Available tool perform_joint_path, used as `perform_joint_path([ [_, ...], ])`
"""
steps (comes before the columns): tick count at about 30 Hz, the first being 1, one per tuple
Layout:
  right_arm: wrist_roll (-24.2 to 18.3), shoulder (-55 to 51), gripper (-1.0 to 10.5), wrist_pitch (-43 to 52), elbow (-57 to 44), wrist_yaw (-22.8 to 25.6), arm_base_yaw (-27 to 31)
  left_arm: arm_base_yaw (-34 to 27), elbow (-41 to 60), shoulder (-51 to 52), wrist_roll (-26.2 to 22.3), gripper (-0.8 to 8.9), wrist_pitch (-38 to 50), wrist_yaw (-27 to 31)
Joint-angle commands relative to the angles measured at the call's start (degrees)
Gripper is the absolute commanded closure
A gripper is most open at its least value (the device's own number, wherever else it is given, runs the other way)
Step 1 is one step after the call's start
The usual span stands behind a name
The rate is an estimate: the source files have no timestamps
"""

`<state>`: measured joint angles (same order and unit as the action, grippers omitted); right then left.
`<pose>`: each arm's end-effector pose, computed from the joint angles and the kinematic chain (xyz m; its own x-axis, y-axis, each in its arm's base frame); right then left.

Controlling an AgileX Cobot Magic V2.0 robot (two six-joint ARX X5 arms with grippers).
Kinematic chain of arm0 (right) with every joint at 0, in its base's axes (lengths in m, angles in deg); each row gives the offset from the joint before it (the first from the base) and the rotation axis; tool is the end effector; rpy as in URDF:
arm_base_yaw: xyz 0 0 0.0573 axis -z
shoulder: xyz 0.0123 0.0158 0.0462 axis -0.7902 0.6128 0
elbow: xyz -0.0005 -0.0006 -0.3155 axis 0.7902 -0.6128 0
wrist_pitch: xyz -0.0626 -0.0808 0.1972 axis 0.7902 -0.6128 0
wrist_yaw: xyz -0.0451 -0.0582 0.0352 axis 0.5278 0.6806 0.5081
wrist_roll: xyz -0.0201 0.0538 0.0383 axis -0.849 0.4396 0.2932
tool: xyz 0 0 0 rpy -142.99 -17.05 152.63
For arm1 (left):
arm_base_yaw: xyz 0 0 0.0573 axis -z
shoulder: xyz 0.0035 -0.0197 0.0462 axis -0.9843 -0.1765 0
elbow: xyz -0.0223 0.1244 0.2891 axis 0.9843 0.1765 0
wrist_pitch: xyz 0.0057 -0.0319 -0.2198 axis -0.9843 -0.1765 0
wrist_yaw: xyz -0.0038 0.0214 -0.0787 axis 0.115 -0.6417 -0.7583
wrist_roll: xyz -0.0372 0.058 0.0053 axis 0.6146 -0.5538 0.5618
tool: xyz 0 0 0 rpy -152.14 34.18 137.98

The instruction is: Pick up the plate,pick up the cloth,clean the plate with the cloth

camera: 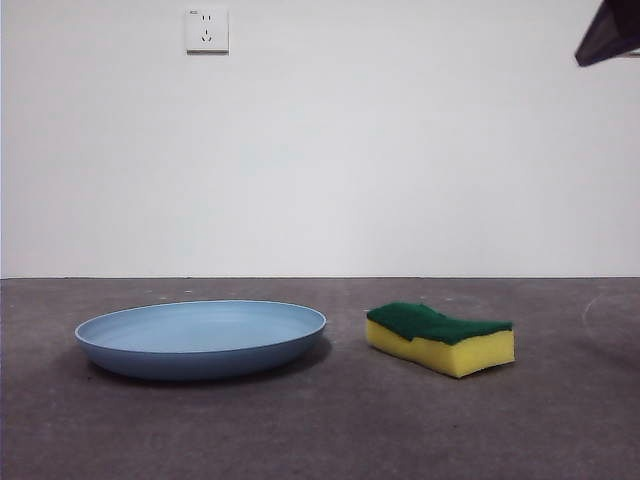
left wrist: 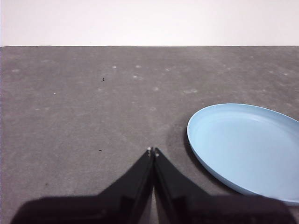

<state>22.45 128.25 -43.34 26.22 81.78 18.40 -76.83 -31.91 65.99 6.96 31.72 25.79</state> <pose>0.0845 0.0438 0.3086 0.8511 0.3262 -0.4113 -0.3825 0.9220 -0.0602 0.0354 -0.0061 0.1478 0.9768 -0.1331 -0.1678 0.1247 0.9904 -0.0595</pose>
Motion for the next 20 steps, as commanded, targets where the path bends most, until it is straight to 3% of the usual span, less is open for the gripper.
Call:
perform_joint_path([
  [1, -2.49, -2.08, 9.5, -2.38, -0.35, 0.96, 0.46, -0.11, 0.66, 0.11, 0.33, 8.15, -0.09, 0.07],
  [6, -3.54, -8.37, 9.5, -2.99, -1.40, -0.63, 8.02, -0.11, 0.66, 0.11, 0.33, 8.14, -0.11, 0.07],
  [11, -4.15, -16.11, 9.5, -1.99, -5.60, -9.07, 20.70, -0.11, 0.66, 0.11, 0.33, 8.15, -0.11, 0.07],
  [16, -3.91, -23.71, 9.5, 6.93, -13.99, -10.47, 31.30, -0.11, 0.66, 0.11, 0.33, 8.15, -0.11, 0.07],
  [20, -2.69, -28.02, 9.5, 14.88, -21.53, -13.35, 34.56, -0.11, 0.66, 0.11, 0.33, 8.15, -0.11, 0.07],
])
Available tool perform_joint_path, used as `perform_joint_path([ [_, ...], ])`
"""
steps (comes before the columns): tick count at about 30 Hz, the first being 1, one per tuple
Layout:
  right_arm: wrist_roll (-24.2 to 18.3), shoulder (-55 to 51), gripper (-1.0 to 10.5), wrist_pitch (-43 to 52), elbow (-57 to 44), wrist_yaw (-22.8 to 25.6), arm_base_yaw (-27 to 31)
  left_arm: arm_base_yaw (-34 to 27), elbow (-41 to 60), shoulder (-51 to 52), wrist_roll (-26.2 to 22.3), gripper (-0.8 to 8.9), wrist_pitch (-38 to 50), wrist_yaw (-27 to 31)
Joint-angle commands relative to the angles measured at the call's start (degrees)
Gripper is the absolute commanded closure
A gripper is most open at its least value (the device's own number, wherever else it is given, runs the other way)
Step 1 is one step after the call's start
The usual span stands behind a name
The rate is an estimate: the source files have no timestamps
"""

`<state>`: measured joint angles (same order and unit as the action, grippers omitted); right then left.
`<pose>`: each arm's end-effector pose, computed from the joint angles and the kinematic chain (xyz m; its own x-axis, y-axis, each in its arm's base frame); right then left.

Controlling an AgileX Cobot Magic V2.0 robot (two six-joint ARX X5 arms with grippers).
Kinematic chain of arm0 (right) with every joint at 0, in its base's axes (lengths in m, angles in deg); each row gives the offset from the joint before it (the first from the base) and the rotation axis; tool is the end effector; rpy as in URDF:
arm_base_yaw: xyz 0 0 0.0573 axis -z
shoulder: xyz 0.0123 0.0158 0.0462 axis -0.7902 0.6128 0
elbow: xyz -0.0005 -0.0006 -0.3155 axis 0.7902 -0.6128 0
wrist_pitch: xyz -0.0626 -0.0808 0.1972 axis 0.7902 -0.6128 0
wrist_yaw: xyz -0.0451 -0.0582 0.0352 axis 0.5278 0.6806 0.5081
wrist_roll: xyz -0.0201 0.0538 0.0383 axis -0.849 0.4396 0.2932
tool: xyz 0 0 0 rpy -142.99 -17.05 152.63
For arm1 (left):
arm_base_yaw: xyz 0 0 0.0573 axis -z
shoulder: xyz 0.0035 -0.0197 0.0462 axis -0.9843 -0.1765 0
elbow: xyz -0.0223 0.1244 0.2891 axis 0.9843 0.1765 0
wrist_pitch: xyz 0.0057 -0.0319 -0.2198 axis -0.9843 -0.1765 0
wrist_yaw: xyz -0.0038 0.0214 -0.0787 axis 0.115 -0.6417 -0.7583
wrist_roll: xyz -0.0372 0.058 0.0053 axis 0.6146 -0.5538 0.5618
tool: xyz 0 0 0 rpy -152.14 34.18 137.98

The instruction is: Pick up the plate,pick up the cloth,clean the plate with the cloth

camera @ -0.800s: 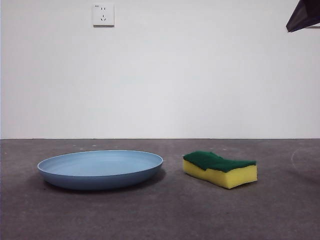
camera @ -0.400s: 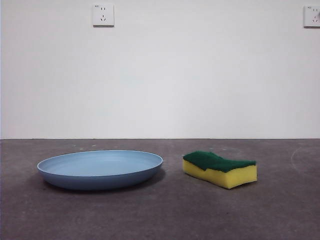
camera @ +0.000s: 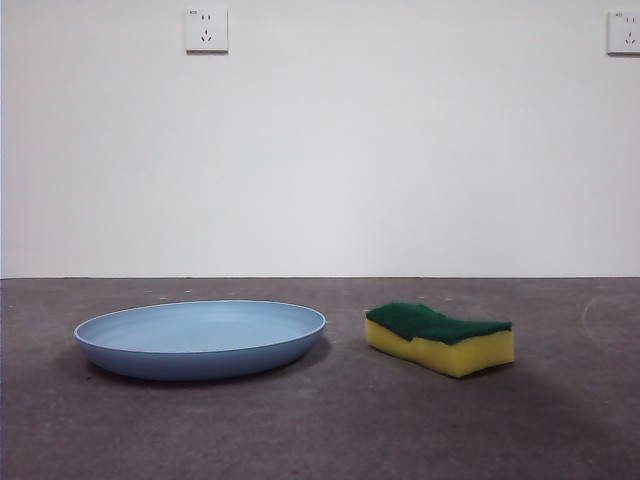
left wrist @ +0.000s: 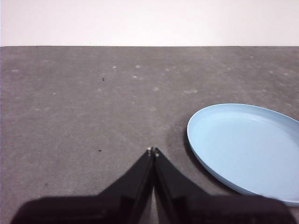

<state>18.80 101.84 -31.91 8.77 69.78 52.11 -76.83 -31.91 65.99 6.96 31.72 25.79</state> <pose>0.0331 0.0003 0.2513 0.9970 0.0072 -0.0775 -0.0100 0.9993 -0.0358 0.0354 -0.0061 0.1478 0.9768 -0.1331 -0.1678 0.1247 0.9904 -0.0595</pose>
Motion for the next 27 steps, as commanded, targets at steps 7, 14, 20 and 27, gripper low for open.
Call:
perform_joint_path([
  [7, 3.78, -6.91, 9.5, 5.38, -13.68, -1.25, 0.79, -0.11, 0.66, 0.11, 0.33, 8.15, -0.11, 0.07],
  [14, 5.27, -12.00, 9.5, 5.35, -19.06, -1.29, 0.76, -0.11, 0.66, 0.11, 0.33, 8.15, -0.11, 0.07],
  [20, 6.36, -11.93, 9.5, 2.78, -20.31, -1.33, 0.63, -0.11, 0.66, 0.11, 0.33, 8.15, -0.11, 0.07],
  [27, 8.85, -11.93, 9.5, 2.78, -20.31, -0.96, 0.35, -0.11, 0.66, 0.11, 0.33, 8.15, -0.11, 0.07],
])
